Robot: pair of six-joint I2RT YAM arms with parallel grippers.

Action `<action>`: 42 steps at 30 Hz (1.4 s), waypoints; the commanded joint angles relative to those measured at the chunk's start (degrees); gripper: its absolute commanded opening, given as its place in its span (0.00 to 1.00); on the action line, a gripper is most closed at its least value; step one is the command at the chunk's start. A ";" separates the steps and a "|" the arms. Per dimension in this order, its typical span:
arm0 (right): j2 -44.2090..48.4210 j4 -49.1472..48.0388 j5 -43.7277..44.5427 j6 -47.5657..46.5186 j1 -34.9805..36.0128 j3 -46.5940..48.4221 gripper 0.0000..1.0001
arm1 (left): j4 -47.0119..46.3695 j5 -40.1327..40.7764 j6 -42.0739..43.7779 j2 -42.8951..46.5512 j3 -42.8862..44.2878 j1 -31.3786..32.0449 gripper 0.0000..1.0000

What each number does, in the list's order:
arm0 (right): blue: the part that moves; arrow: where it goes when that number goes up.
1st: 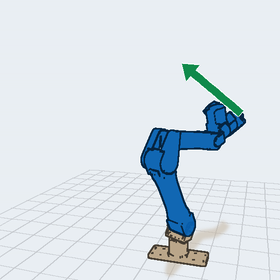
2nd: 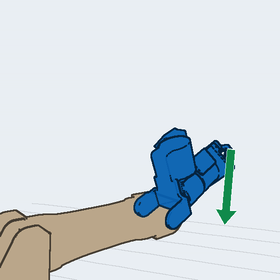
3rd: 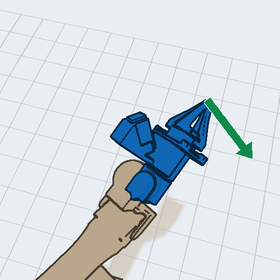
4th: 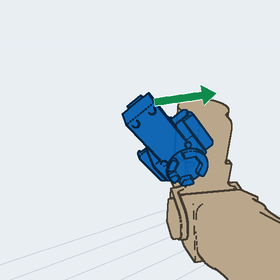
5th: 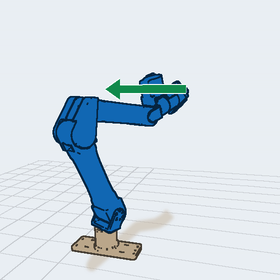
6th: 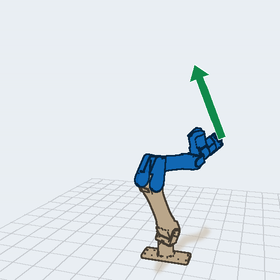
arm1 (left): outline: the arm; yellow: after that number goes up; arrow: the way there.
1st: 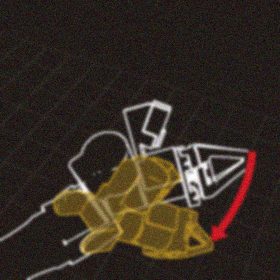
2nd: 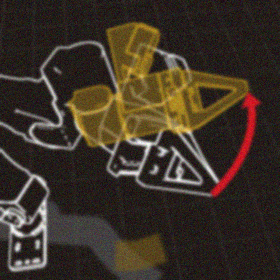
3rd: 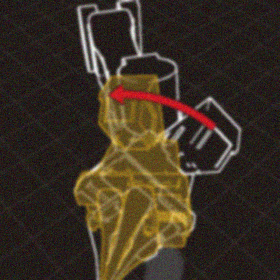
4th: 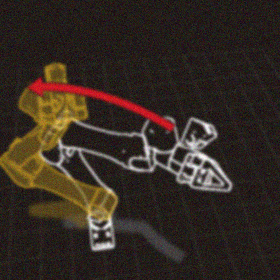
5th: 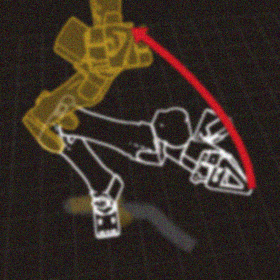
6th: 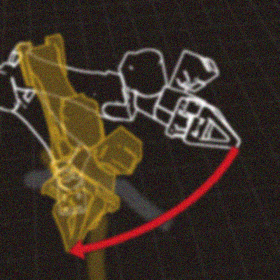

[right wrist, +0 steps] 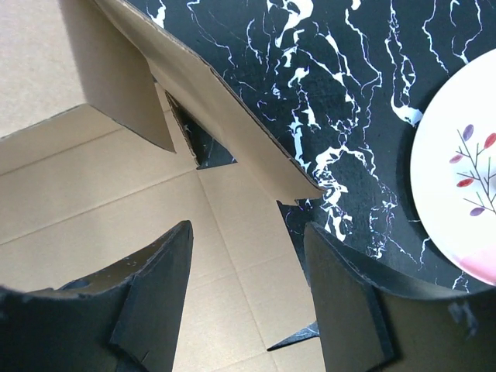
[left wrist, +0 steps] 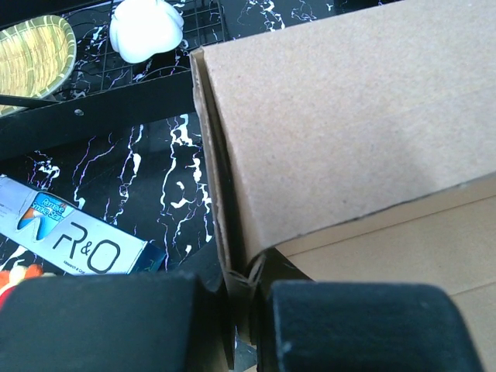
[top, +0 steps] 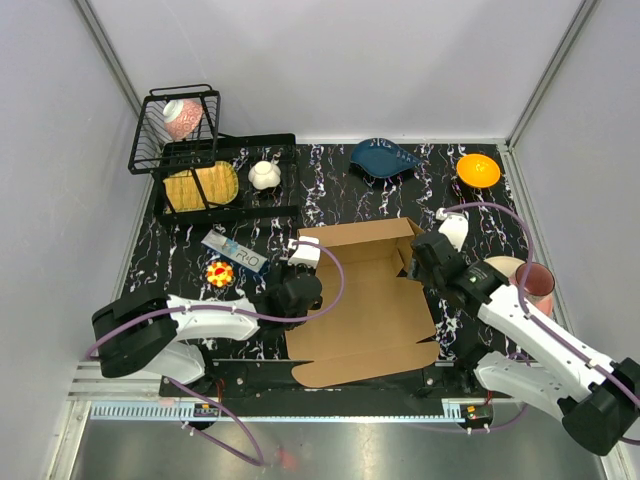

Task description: Fold the paper box

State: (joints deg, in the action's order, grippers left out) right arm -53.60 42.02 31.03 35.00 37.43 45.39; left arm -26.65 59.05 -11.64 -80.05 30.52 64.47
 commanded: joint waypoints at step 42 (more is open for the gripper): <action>10.19 -11.35 9.14 -1.52 -1.31 -7.59 0.66 | 18.40 -16.41 2.50 3.41 7.18 -6.01 0.00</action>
State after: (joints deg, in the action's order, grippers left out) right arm -43.53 32.34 37.95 32.75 36.40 37.56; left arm -12.53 50.57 -13.76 -78.41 37.32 59.57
